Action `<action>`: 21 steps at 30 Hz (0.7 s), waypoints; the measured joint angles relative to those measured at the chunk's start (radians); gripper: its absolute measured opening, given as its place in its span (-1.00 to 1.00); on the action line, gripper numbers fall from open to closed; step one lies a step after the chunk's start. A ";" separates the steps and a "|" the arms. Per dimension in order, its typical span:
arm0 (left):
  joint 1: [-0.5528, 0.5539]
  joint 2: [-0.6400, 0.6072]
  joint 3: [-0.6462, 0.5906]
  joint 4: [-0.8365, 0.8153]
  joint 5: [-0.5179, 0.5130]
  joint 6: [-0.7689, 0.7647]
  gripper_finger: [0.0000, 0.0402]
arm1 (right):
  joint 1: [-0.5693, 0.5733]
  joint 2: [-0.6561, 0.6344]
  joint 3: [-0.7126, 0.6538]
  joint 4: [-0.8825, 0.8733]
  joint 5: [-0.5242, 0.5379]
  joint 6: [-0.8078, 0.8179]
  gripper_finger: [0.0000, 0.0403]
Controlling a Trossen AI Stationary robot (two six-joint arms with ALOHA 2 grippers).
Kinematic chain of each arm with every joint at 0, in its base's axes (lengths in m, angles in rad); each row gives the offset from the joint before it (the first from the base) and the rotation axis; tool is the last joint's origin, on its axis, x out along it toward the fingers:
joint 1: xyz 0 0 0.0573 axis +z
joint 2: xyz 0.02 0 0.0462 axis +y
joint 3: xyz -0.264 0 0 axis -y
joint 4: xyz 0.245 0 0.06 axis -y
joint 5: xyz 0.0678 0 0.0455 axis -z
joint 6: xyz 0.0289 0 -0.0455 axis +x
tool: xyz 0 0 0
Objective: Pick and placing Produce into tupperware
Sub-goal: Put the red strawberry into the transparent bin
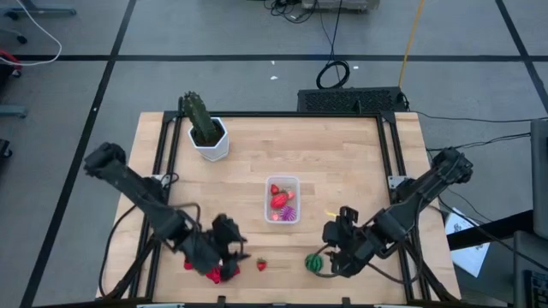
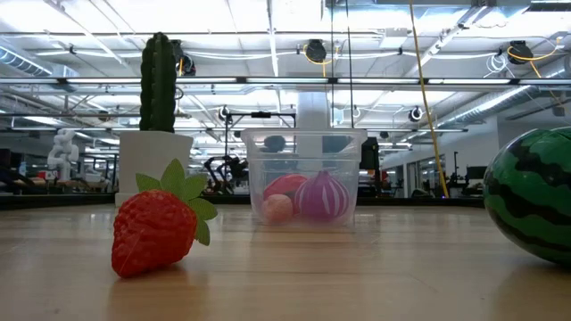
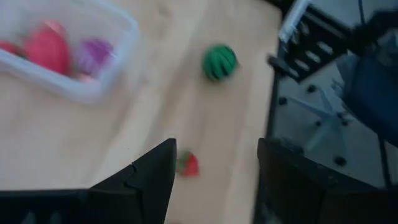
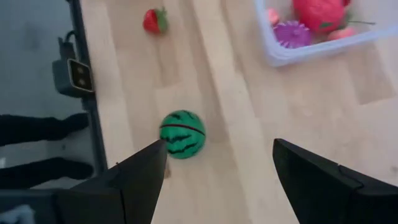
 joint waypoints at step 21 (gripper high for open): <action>0.000 0.244 0.295 -0.358 0.188 -0.590 0.14 | 0.001 -0.228 0.001 0.266 0.218 -0.242 0.42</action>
